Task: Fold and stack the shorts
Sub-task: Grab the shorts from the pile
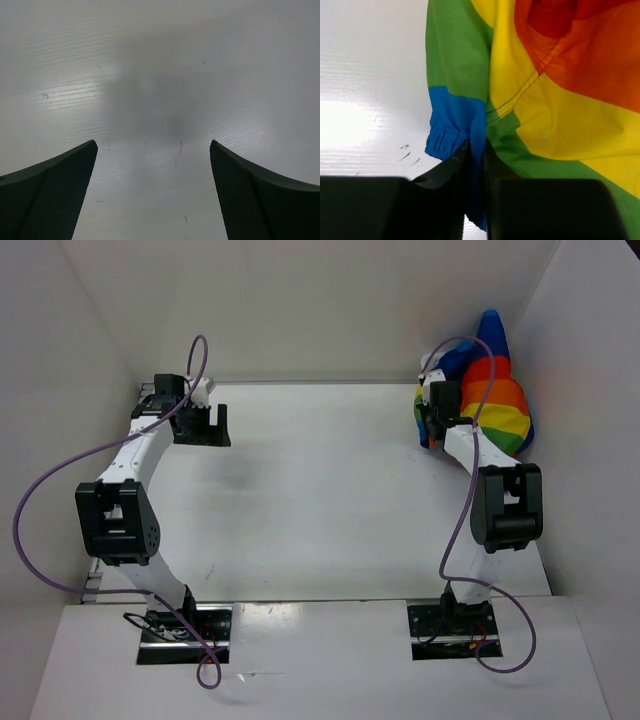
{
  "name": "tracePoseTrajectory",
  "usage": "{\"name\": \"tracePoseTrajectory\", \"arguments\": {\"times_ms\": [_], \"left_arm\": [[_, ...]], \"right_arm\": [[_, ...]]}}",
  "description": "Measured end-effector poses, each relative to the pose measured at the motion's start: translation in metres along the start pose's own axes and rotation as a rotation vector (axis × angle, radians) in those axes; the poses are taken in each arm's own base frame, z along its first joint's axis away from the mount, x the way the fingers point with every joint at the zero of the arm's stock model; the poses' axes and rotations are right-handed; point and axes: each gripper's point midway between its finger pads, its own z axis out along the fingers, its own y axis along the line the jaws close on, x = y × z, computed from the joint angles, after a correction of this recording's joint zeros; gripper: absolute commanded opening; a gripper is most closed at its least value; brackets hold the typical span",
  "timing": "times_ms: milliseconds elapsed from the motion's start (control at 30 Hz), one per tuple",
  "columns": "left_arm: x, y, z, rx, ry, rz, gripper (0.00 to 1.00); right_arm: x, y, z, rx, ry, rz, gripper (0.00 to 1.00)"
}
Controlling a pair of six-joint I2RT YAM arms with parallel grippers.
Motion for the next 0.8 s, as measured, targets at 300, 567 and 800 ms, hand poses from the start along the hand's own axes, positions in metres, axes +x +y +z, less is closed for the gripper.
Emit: {"name": "tracePoseTrajectory", "arguments": {"times_ms": [300,567,800], "left_arm": [[0.003,0.0,0.0,0.001,0.005,-0.001,1.0],[-0.004,-0.004,-0.008,0.009,-0.022,0.006,1.0],[-0.018,-0.01,-0.024,0.023,-0.074,0.021,1.0]], "right_arm": [[-0.034,-0.023,-0.007,0.07,-0.064,0.039,0.0],[-0.136,-0.091,-0.079,0.222,-0.321,0.157,0.0],[-0.21,-0.14,-0.17,0.322,-0.56,0.266,0.0]]}}
